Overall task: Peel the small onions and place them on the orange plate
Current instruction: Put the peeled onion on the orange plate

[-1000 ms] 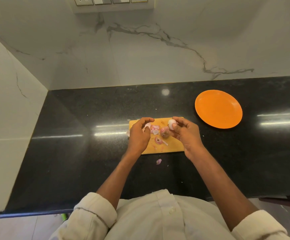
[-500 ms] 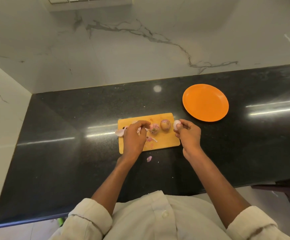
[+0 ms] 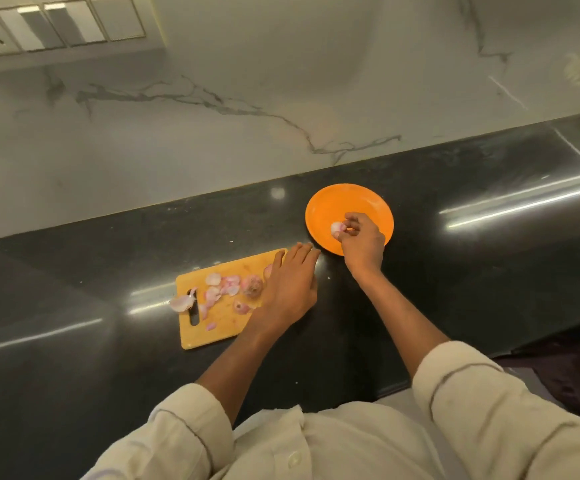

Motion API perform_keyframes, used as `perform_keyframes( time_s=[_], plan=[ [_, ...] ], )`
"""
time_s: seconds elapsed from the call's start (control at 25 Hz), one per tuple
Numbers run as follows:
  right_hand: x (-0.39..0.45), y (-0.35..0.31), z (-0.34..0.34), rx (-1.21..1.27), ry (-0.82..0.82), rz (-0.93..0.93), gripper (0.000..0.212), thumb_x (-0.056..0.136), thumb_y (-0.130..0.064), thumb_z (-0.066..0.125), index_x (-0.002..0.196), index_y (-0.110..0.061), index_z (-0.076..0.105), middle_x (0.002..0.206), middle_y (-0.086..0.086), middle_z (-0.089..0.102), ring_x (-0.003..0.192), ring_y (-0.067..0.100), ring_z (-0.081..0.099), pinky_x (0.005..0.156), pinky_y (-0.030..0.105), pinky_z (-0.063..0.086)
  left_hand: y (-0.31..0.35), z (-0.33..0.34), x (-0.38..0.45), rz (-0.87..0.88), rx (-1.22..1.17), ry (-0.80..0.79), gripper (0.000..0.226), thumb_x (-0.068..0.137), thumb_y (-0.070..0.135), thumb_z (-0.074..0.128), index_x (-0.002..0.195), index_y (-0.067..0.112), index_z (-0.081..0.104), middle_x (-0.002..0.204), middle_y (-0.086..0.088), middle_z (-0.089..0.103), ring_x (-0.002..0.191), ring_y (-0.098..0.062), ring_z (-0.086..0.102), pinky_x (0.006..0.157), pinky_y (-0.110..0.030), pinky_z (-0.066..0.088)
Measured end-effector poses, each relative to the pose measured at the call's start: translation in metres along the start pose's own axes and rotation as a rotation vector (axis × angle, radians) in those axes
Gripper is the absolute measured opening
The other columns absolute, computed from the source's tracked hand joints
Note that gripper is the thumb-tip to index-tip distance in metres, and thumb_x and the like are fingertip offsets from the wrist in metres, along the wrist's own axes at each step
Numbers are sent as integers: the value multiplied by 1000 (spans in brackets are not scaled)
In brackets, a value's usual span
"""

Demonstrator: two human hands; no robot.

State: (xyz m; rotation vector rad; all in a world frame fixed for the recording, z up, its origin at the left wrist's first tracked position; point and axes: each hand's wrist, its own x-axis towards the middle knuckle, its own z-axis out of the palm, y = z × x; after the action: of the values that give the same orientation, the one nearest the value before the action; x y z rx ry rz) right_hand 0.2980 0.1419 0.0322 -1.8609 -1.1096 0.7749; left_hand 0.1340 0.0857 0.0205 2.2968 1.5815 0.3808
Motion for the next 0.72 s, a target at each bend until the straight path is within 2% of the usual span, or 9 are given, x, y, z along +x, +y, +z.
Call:
perform_keyframes(
  time_s=[0.08,0.2,0.4,0.52,0.64,0.72],
  plan=[
    [22,3,-1,-84,-16,-41,36,96,-16,76,132,-16,69,127,4,72,117,21,66,96,35,53,3,7,4,-23,29,-14,60,102,15,60,159,19,44,170,-3,39,161,-24,28,131,-52,20],
    [47,15,0,-207,-108,-40,32,99,-23,73,129,-12,72,127,7,73,119,27,67,100,40,50,3,10,1,-104,-23,26,58,103,15,59,159,21,45,171,-2,37,162,-23,24,132,-53,20],
    [55,30,-1,-215,-223,-24,40,104,-31,66,140,-15,64,137,6,68,128,26,62,106,40,47,-8,9,-11,-212,-109,152,49,106,17,60,154,20,52,166,-2,45,159,-22,32,130,-51,27],
    [43,33,-12,-121,-105,-5,42,110,-38,51,145,-16,59,137,4,64,124,21,61,99,36,48,-20,2,-24,-254,-235,256,43,110,35,55,149,16,57,153,-4,58,145,-20,47,121,-41,36],
    [7,22,-11,-48,89,-12,35,111,-34,48,138,-15,61,129,-1,61,110,11,57,88,28,42,-49,-8,-50,-383,-320,353,46,111,48,45,144,20,60,144,2,61,135,-15,51,110,-36,42],
    [-25,12,3,7,78,-102,28,111,-28,50,130,-14,64,125,-1,61,106,10,56,86,27,43,-68,-13,-65,-446,-314,374,45,110,51,49,140,20,64,137,2,61,130,-18,52,105,-37,44]
  ],
)
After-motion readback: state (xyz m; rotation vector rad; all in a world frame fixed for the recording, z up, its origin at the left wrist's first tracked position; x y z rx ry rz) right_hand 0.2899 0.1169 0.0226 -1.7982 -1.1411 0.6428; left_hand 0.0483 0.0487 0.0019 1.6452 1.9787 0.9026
